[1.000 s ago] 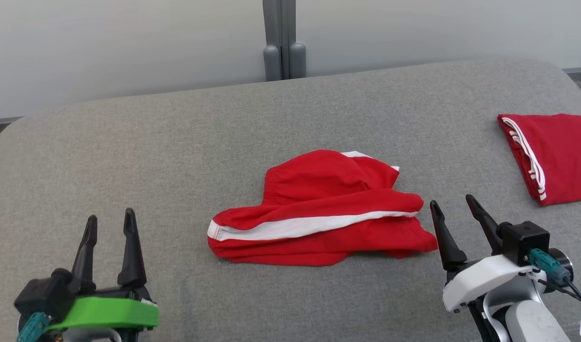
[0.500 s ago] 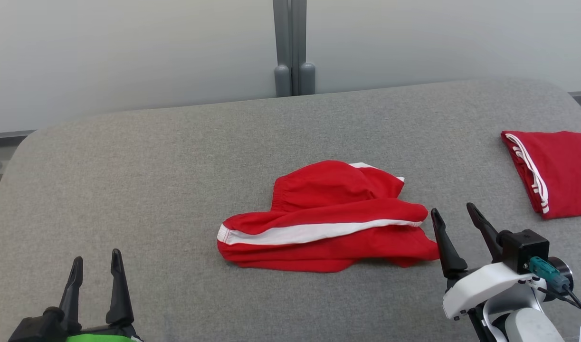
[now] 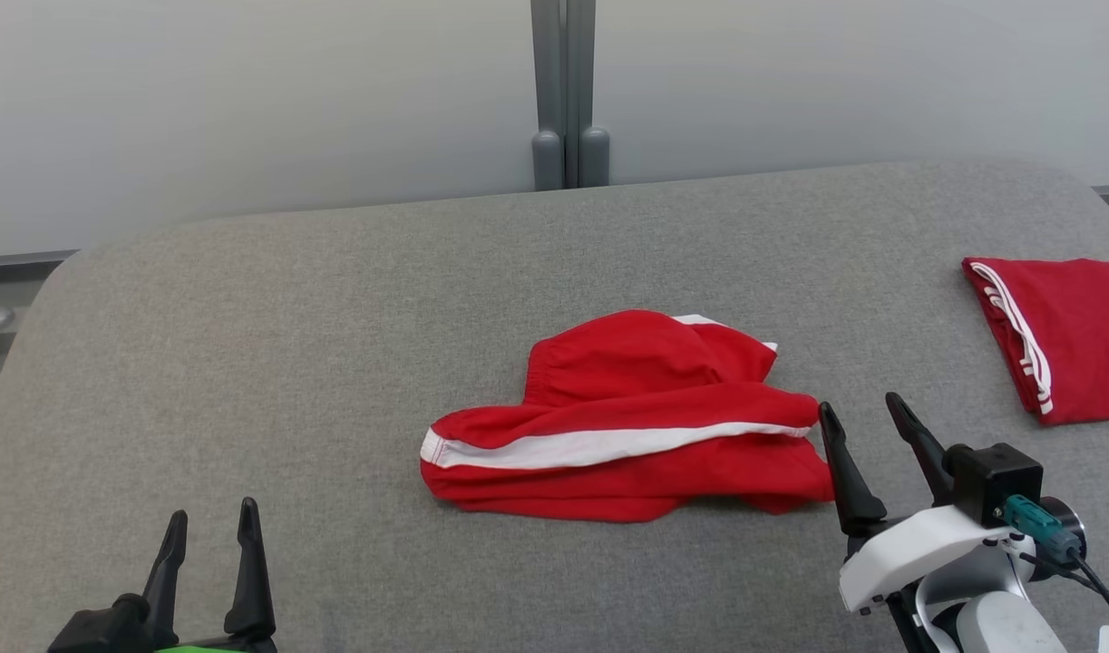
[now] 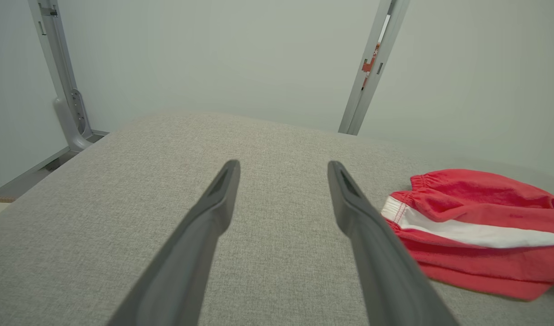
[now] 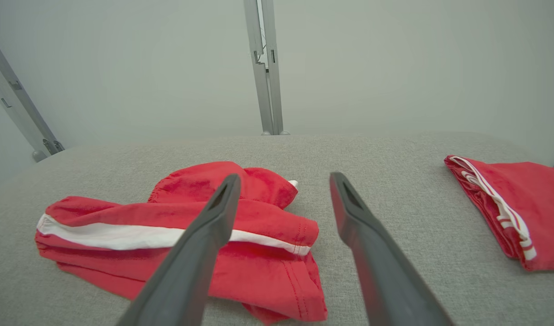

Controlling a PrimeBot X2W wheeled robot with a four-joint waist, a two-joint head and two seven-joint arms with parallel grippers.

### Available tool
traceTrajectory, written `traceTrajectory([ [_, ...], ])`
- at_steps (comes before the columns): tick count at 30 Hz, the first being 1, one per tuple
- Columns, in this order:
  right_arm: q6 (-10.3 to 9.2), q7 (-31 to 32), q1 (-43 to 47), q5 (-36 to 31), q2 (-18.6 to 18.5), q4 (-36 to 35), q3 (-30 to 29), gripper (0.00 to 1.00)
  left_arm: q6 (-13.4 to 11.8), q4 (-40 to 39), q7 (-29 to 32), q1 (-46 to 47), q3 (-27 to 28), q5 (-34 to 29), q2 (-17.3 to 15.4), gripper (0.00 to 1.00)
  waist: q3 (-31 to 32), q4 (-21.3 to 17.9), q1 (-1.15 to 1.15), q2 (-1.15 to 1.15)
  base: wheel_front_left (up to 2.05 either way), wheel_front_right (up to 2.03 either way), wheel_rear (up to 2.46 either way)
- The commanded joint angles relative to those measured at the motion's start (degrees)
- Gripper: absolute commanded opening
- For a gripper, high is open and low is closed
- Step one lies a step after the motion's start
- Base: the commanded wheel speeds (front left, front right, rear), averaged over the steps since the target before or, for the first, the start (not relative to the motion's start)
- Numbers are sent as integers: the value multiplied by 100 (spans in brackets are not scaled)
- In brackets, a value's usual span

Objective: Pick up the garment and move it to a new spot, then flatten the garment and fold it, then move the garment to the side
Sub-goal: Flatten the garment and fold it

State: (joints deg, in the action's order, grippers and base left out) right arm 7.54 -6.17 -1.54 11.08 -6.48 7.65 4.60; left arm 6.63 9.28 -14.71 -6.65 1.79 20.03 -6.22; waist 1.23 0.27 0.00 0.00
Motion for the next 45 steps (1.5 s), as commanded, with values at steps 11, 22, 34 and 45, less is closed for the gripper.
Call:
traceTrajectory([
  [11, -12, 134, -148, 170, -48, 17, 68, 100, 41, 136, 118, 215, -228, 52, -66, 100, -144, -42, 0, 0, 0, 0, 0],
  [22, -12, 1888, -847, 618, -258, 342, 211, 100, 86, 962, 1323, 1338, -1541, 212, -197, 100, -472, -184, 0, 0, 0, 0, 0],
  [34, -11, 2306, -1740, 1523, -55, 1611, 369, 100, 86, 2040, 1235, 2228, -2101, 307, -347, 100, -903, -446, 0, 0, 0, 0, 0],
  [45, -9, 1894, -2365, 2238, -277, 2482, 1154, 100, 87, 2472, 1070, 2510, -2377, 523, -353, 100, -984, -359, 0, 0, 0, 0, 0],
])
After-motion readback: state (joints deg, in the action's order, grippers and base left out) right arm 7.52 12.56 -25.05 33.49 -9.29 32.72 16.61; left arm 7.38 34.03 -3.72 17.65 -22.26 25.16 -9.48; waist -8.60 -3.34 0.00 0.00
